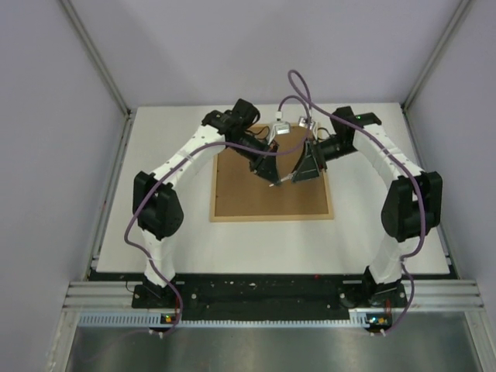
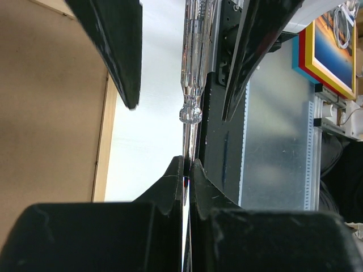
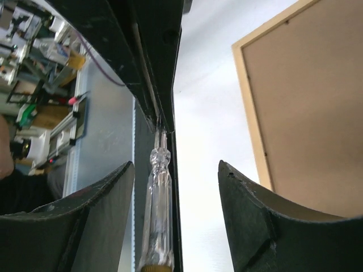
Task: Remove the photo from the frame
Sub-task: Adjust the screwdriver.
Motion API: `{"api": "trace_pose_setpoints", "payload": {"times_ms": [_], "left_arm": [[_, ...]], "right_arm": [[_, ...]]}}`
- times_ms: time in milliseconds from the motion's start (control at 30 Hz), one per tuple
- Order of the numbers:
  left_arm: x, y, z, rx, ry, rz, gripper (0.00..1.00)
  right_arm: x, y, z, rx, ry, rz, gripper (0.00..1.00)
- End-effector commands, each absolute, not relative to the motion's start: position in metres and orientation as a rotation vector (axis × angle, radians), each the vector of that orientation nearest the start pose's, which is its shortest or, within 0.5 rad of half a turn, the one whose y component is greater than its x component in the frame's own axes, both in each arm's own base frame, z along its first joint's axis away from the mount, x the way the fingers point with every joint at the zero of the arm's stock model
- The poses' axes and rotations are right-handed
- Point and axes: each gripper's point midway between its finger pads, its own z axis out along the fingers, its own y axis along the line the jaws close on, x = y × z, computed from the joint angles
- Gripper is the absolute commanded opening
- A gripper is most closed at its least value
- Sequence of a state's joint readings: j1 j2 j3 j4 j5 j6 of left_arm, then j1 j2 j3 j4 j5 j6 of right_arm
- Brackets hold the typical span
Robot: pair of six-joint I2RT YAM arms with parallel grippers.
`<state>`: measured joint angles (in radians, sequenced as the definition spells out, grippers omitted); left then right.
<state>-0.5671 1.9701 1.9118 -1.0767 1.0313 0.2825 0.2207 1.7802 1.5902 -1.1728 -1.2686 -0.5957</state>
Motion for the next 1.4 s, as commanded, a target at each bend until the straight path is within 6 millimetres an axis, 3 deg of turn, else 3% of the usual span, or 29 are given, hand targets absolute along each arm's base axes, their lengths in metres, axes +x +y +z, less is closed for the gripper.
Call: {"api": "trace_pose_setpoints", "payload": {"times_ms": [0, 433, 933, 1067, 1233, 1367], "left_arm": [[0.254, -0.339, 0.258, 1.390, 2.009, -1.455, 0.00], [0.250, -0.346, 0.248, 1.418, 2.042, -1.445, 0.00], [0.256, -0.349, 0.239, 1.400, 2.076, -1.398, 0.00], [0.259, -0.350, 0.238, 1.382, 2.090, -1.376, 0.00], [0.264, -0.353, 0.240, 1.359, 2.087, -1.371, 0.00], [0.265, -0.355, 0.240, 1.345, 2.096, -1.372, 0.00]], "right_arm": [[0.251, 0.233, 0.237, -1.152, 1.950, 1.671, 0.60], [0.235, 0.250, 0.242, -1.208, 1.913, 1.740, 0.49], [0.236, 0.252, 0.248, -1.224, 1.884, 1.729, 0.40], [0.235, 0.252, 0.245, -1.211, 1.898, 1.751, 0.26], [0.231, 0.255, 0.248, -1.198, 1.874, 1.796, 0.18], [0.228, 0.258, 0.246, -1.203, 1.871, 1.818, 0.00]]}}
